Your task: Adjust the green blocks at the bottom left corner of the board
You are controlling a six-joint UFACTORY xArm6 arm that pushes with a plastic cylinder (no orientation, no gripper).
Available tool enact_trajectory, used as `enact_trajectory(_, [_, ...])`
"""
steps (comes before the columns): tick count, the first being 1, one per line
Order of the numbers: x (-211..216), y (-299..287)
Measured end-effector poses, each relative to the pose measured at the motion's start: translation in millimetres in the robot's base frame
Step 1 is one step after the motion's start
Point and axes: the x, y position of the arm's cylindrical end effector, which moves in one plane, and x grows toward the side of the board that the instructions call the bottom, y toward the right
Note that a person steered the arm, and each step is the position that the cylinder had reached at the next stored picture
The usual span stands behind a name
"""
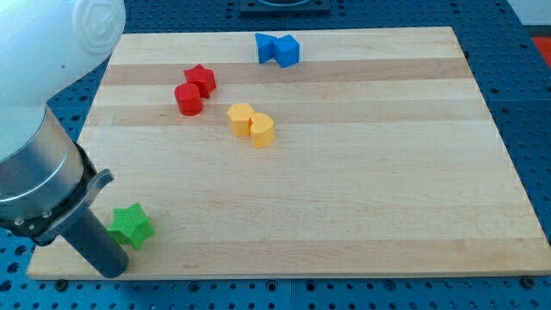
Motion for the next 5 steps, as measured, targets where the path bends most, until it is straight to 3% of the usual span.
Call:
enact_trajectory(2, [-19.2, 93.2])
enact_trajectory(5, [-34.0, 24.3])
